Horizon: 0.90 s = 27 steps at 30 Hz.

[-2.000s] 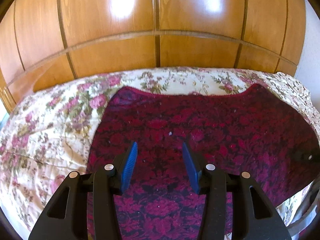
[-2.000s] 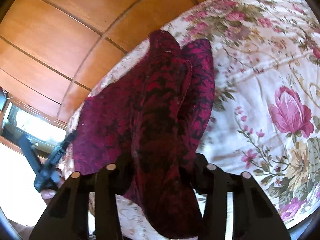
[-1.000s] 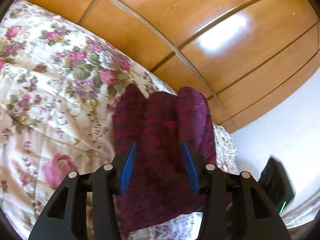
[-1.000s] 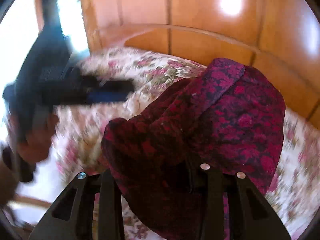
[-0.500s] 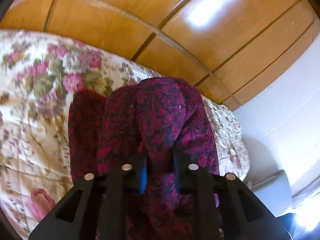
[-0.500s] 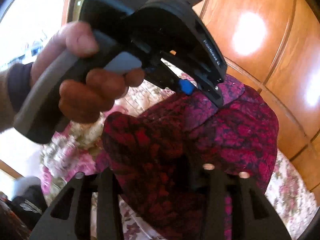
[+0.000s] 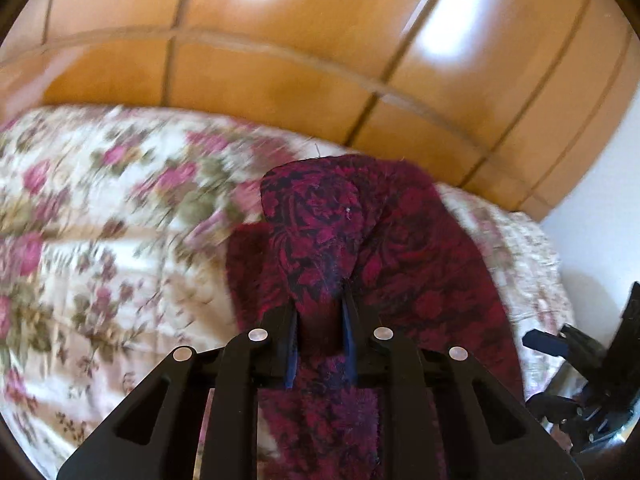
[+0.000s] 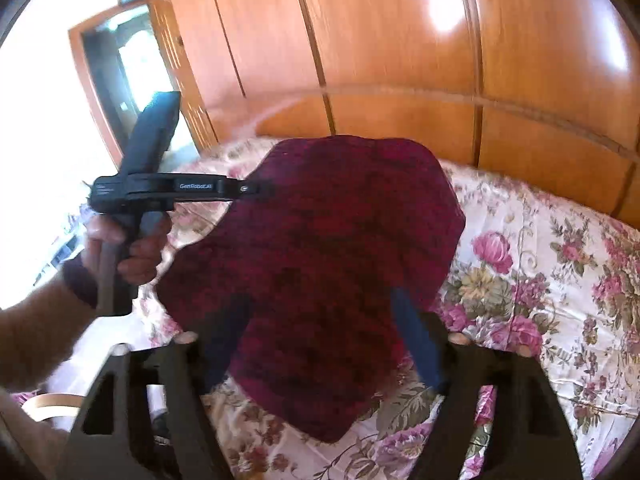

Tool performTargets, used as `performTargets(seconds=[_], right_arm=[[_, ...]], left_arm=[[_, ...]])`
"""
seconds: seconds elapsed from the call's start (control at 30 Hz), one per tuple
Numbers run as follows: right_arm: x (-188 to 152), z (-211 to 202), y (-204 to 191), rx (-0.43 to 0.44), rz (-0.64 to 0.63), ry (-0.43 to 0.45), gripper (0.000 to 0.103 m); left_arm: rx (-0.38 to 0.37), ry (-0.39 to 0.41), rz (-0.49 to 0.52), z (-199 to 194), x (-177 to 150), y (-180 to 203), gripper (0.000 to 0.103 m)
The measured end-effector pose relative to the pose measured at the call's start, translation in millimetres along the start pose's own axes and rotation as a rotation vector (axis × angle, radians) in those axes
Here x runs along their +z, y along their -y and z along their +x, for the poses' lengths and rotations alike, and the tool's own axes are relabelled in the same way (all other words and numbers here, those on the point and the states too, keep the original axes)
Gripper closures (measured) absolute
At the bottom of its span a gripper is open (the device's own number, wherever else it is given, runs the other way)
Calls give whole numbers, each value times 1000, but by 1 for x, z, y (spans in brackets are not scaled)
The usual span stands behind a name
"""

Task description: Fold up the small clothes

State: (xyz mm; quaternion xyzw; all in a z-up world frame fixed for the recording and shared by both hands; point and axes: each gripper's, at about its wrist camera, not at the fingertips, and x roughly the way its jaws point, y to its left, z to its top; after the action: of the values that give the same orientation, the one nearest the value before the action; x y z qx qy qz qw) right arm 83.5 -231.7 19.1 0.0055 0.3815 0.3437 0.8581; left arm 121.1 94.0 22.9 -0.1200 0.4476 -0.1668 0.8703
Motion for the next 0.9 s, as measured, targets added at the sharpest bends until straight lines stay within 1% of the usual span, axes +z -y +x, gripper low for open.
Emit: performTargets(seconds=[0.03, 0.07, 0.1, 0.13, 0.17, 0.2, 0.23, 0.27, 0.3, 0.33, 0.37, 0.4, 0.43, 0.5, 0.57, 0.6, 0.63, 0.7, 0.73, 0.83, 0.9], right_arm=[[-2, 17, -1, -16, -19, -37, 37], [-3, 35, -12, -45, -41, -50, 36], [-5, 47, -13, -79, -64, -71, 35], [-17, 53, -15, -118, -88, -95, 35], [-21, 62, -16, -143, -108, -99, 34], [-29, 65, -14, -156, -121, -101, 34], [-39, 65, -10, -155, -106, -113, 34], [-49, 63, -6, -144, -80, -127, 34], [-53, 58, -3, -132, -57, -139, 33], [-55, 56, 4, -109, -25, -153, 30], [-54, 52, 11, -81, 5, -166, 27], [-52, 49, 12, -55, 23, -175, 26], [-47, 43, 14, -34, 36, -175, 26], [-32, 25, 16, -5, 63, -135, 26], [-10, 12, 24, 5, 98, -59, 26], [0, 9, 27, -6, 107, -32, 26], [13, 10, 29, -44, 104, -3, 26], [30, 19, 29, -115, 78, 15, 26], [41, 29, 29, -159, 67, 10, 27], [56, 54, 29, -204, 69, -30, 33], [63, 62, 22, -245, 62, -53, 33]], left_arm=[[10, -4, -17, 4, -4, -4, 86], [12, 2, -34, 7, -6, -5, 85], [15, 6, -37, 9, -10, -4, 85], [19, 13, -34, 10, -12, -2, 84], [18, 23, -32, 10, -15, 2, 81], [13, 29, -27, 10, -15, 5, 81], [6, 40, -7, 8, -17, 12, 81], [15, 50, 14, 7, -18, 19, 81], [32, 58, 34, 7, -18, 25, 81], [69, 71, 77, 7, -19, 34, 81], [93, 78, 98, 7, -20, 39, 81], [116, 83, 115, 8, -20, 41, 81], [130, 84, 120, 8, -20, 42, 81], [122, 84, 107, 5, -19, 40, 81], [123, 91, 104, 1, -19, 40, 81], [130, 93, 110, 1, -20, 40, 81], [140, 96, 117, 0, -21, 42, 81], [156, 104, 128, -2, -23, 46, 81], [162, 108, 132, -1, -23, 48, 81], [175, 120, 137, -3, -23, 49, 81], [179, 128, 140, -3, -24, 50, 81]])
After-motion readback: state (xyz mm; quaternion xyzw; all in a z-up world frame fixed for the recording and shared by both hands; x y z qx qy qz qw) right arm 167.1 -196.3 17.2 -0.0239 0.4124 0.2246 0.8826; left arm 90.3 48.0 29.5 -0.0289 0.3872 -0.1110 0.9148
